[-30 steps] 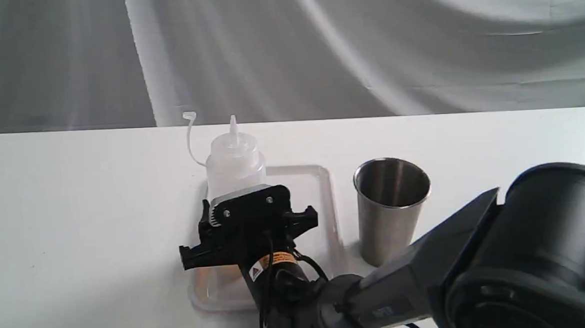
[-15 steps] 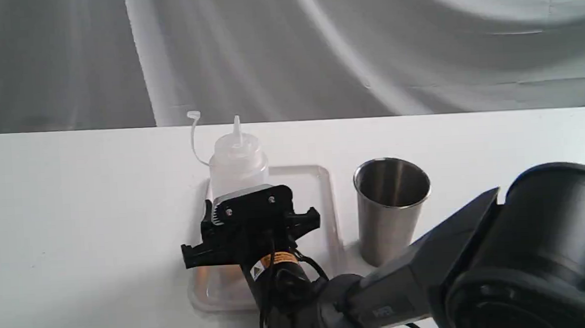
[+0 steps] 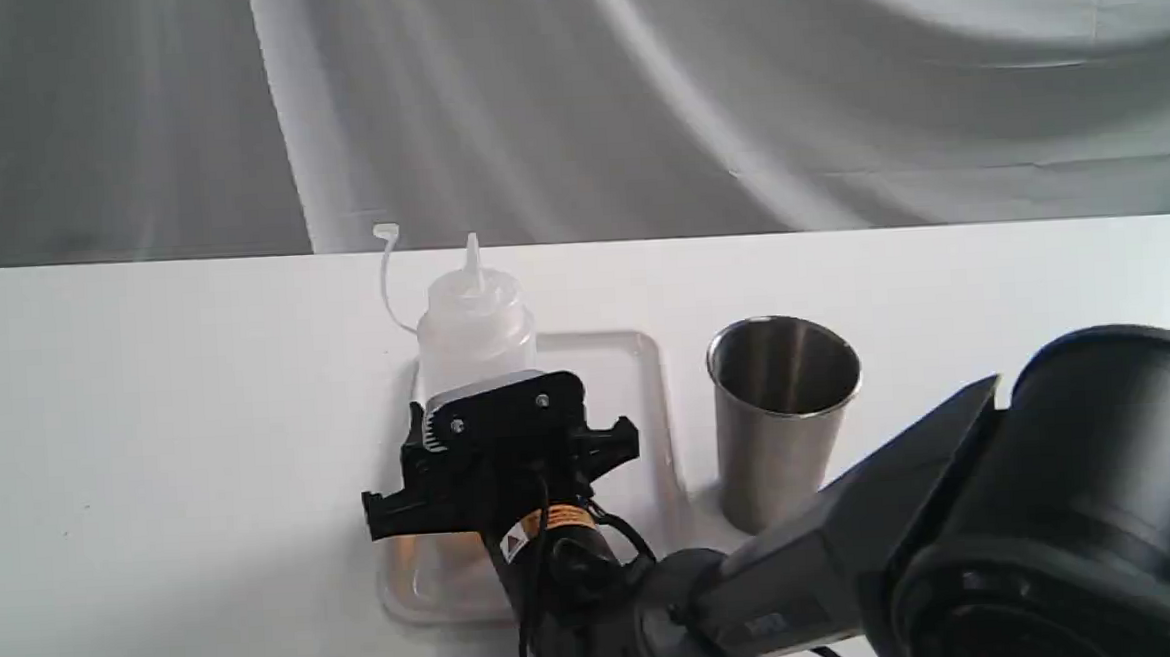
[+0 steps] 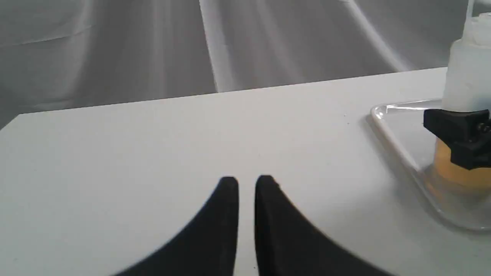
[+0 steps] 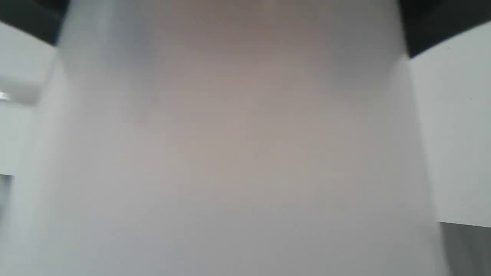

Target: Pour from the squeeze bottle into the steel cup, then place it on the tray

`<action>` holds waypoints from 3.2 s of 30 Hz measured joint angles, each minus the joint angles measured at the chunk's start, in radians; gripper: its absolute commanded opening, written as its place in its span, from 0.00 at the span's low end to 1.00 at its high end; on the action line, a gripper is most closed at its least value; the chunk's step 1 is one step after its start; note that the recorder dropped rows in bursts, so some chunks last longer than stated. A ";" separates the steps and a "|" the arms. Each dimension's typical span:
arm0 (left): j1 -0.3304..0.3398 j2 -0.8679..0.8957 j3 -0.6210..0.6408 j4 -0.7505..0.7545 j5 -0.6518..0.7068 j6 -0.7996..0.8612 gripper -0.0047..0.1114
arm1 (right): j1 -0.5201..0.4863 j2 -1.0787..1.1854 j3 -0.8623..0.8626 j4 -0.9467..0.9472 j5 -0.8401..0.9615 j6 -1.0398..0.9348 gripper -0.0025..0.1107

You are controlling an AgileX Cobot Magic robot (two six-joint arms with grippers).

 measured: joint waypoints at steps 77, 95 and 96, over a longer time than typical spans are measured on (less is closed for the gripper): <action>0.000 0.000 0.000 0.000 0.000 0.000 0.11 | 0.042 -0.282 0.263 -0.092 0.138 -0.023 0.95; 0.000 0.000 0.000 0.000 0.000 0.000 0.11 | 0.149 -0.515 0.472 -0.007 0.138 -0.074 0.95; 0.000 0.000 0.000 0.000 0.000 0.000 0.11 | 0.161 -0.536 0.486 0.007 0.138 -0.076 0.95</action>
